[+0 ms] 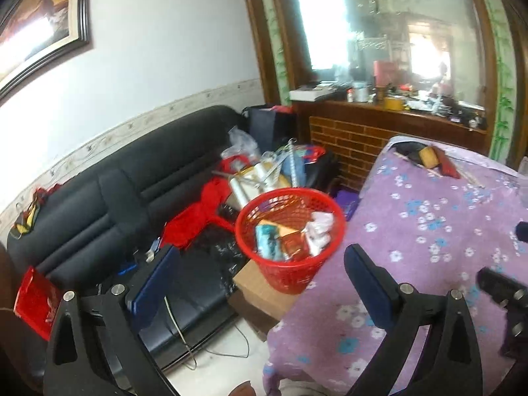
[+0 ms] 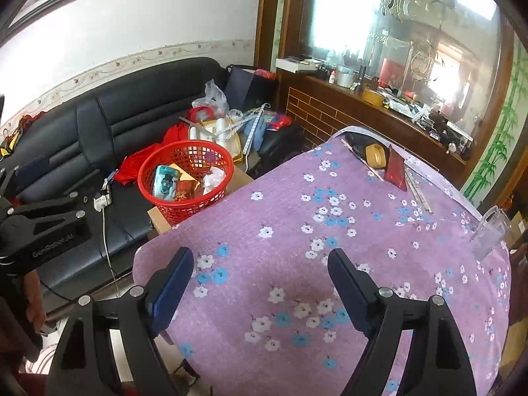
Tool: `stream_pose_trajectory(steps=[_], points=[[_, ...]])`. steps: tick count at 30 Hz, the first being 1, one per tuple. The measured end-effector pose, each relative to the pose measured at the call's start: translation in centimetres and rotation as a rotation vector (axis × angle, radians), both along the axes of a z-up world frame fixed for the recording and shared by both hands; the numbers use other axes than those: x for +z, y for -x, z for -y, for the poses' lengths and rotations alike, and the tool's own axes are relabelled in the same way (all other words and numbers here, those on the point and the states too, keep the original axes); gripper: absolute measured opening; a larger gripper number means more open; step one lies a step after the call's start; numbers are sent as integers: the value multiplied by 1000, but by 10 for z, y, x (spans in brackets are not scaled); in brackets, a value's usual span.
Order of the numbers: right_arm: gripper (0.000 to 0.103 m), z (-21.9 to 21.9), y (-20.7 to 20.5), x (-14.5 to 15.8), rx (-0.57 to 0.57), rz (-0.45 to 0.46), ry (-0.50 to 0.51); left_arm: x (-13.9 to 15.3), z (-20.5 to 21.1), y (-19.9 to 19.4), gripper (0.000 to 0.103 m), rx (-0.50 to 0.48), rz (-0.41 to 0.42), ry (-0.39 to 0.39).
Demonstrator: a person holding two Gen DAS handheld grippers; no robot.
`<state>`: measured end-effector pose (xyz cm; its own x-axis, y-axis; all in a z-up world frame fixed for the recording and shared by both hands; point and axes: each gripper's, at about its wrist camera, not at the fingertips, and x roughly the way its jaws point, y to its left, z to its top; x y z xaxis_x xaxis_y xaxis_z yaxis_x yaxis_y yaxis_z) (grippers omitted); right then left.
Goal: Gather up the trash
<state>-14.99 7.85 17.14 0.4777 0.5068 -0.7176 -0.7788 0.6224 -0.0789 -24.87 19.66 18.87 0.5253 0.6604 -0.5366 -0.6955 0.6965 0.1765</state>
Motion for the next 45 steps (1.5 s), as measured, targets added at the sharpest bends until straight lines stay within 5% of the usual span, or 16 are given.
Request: stream_pose_trajectory(steps=[3, 8, 12, 45], points=[[87, 3, 5, 3, 10, 23, -15, 4, 6, 1, 99, 53, -9, -55], [88, 8, 9, 8, 20, 47, -44, 2, -4, 7, 99, 70, -6, 36], [88, 8, 8, 9, 22, 53, -46, 0, -3, 4, 99, 106, -18, -1], [88, 5, -1, -9, -14, 1, -2, -21, -7, -10, 99, 60, -58, 36]])
